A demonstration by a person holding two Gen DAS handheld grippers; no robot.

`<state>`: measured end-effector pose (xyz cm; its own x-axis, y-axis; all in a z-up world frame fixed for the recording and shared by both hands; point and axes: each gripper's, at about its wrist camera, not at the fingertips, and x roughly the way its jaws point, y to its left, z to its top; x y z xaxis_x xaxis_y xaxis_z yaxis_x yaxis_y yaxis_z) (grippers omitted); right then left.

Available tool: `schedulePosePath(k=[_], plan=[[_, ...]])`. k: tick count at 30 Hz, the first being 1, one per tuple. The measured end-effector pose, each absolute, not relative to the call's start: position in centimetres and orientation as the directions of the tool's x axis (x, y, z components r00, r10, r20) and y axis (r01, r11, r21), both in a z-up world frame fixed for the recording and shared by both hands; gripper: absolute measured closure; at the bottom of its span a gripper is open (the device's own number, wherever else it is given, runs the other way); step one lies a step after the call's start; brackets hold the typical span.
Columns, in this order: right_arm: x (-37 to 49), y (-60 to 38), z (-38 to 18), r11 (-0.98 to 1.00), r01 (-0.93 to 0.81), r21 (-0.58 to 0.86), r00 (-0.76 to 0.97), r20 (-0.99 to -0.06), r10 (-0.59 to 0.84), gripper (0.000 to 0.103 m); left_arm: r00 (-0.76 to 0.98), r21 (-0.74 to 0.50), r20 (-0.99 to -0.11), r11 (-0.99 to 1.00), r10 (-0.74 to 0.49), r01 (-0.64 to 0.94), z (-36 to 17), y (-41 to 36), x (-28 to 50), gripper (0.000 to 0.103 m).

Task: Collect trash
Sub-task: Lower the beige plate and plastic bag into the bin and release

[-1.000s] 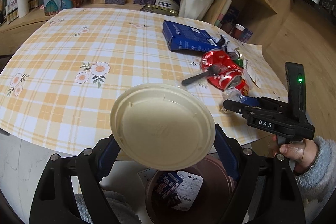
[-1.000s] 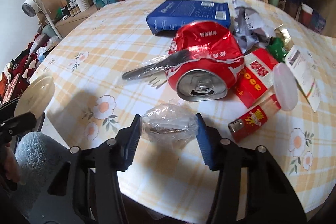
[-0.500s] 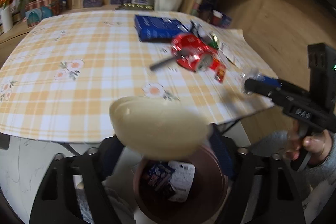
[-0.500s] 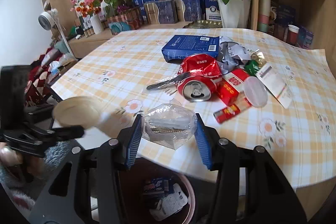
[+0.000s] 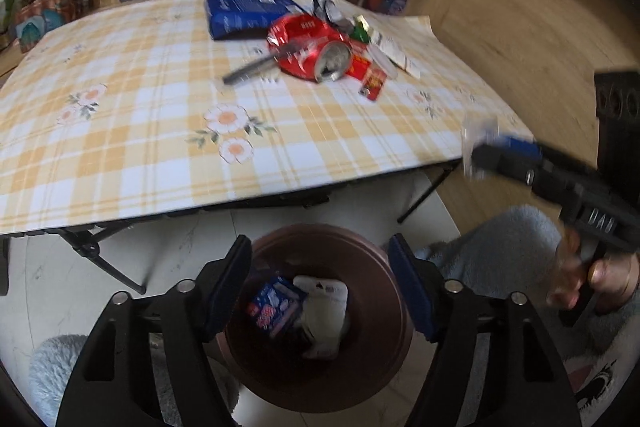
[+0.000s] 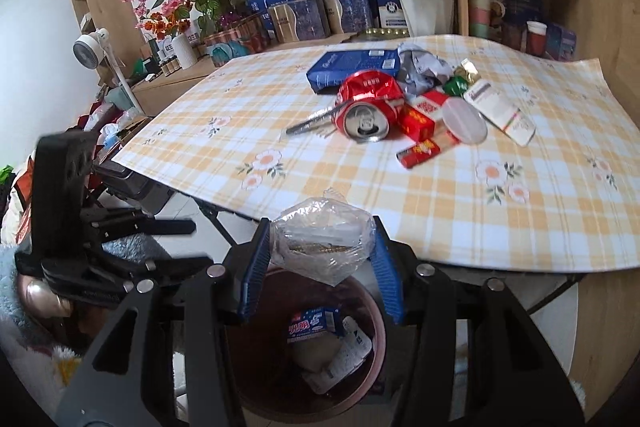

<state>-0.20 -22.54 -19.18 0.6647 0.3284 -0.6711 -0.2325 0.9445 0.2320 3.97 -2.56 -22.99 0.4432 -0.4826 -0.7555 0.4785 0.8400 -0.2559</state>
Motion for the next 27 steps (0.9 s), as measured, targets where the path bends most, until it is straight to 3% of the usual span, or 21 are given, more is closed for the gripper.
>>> schedulePosePath(k=[5, 12, 24, 27], plan=[[-0.8, -22.0, -21.5, 0.937, -0.222, 0.271, 0.632, -0.692, 0.349, 0.053, 0.592, -0.178, -0.691, 0.891, -0.415, 0.417, -21.3, -1.1, 3.1, 0.010], [-0.7, -20.2, -25.0, 0.935, -0.230, 0.270, 0.575, -0.738, 0.354, 0.053, 0.724, -0.142, -0.600, 0.936, -0.339, 0.321, -20.0, 1.2, 2.2, 0.006], [-0.7, -16.4, -28.4, 0.940, -0.304, 0.153, 0.500, -0.815, 0.294, 0.050, 0.717, -0.166, -0.635, 0.957, -0.287, 0.236, -21.3, 2.9, 2.6, 0.006], [-0.8, -16.4, -28.3, 0.946, -0.295, 0.138, 0.507, -0.816, 0.277, 0.026, 0.714, -0.176, -0.641, 0.959, -0.283, 0.222, -21.6, 3.2, 2.8, 0.006]])
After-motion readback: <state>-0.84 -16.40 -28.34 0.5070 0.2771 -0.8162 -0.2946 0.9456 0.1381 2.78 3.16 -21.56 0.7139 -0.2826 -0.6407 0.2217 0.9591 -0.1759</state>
